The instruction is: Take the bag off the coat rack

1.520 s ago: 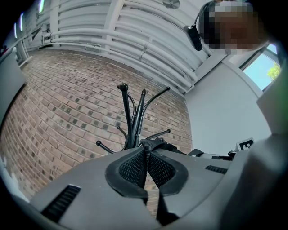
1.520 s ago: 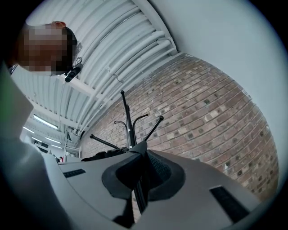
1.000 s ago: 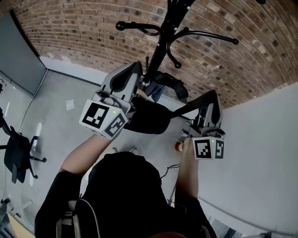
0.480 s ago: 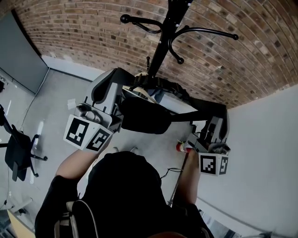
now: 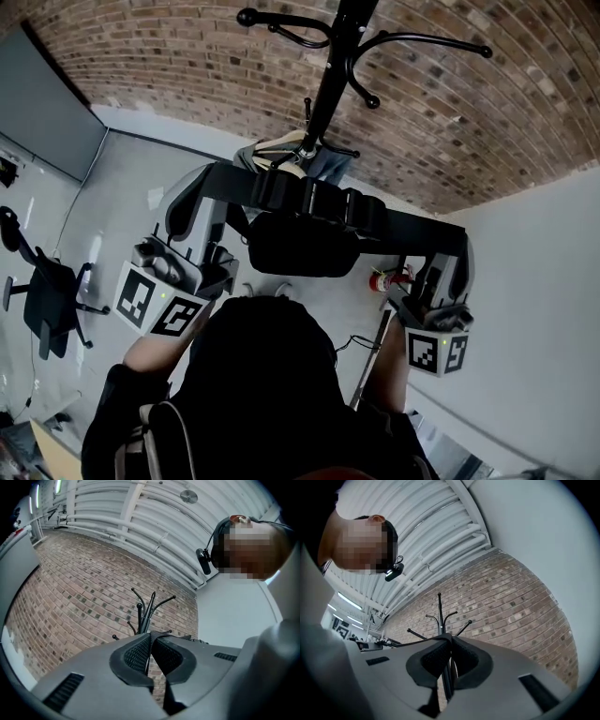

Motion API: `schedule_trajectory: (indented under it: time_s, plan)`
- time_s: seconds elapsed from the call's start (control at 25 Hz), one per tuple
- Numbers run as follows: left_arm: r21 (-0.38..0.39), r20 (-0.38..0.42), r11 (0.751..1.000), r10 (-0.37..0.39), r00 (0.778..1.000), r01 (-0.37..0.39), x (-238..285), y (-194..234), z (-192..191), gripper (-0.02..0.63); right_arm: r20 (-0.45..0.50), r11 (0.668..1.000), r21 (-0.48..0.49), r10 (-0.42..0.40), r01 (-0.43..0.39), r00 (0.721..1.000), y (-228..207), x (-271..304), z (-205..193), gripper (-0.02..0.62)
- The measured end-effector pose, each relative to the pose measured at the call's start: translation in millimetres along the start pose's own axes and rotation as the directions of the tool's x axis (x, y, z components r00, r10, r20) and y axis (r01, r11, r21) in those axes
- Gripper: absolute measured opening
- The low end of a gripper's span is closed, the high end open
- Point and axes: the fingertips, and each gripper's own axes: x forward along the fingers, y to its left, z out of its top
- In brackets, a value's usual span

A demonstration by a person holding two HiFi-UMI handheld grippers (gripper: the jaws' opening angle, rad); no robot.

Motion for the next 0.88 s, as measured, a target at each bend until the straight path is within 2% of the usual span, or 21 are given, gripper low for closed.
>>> schedule_trajectory:
  time_s: [0.08,0.16,0.36,0.52,0.64,0.8,0.88]
  plan:
    - [-0.036,-0.012,0.999,-0.005,1.000,0.005,-10,3,-5,0.023,-0.018,0.997,0.078,0.016,-0.015,1.000,8,-7,-3,0.021]
    - [-0.068,-0.011,0.997,-0.023,1.000,0.022,-17,5,-9,0.023,-0.021,0.994,0.112,0.020,-0.018,1.000,17,-15,1,0.021]
    - [-0.036,-0.002,0.999,0.016,1.000,-0.016,-37,10,-3,0.023,-0.042,0.998,0.053,0.021,-0.018,0.999,43,-27,4,0.021]
    - [-0.002,-0.003,0.999,0.054,0.999,-0.054,-51,10,0,0.023,-0.064,1.000,-0.009,0.008,-0.009,0.998,44,-44,-8,0.021]
    - [0.048,-0.040,0.997,0.070,0.997,-0.068,-62,5,-7,0.023,-0.108,1.000,-0.003,-0.019,0.019,0.994,45,-61,-14,0.021]
    - [0.024,-0.064,0.995,0.101,0.993,-0.100,-78,5,-16,0.023,-0.145,0.998,0.057,-0.033,0.041,0.989,56,-67,-20,0.021]
    - [0.031,-0.075,0.992,0.124,0.989,-0.122,-87,4,-23,0.023,-0.159,0.999,0.027,-0.031,0.036,0.987,55,-71,-25,0.021]
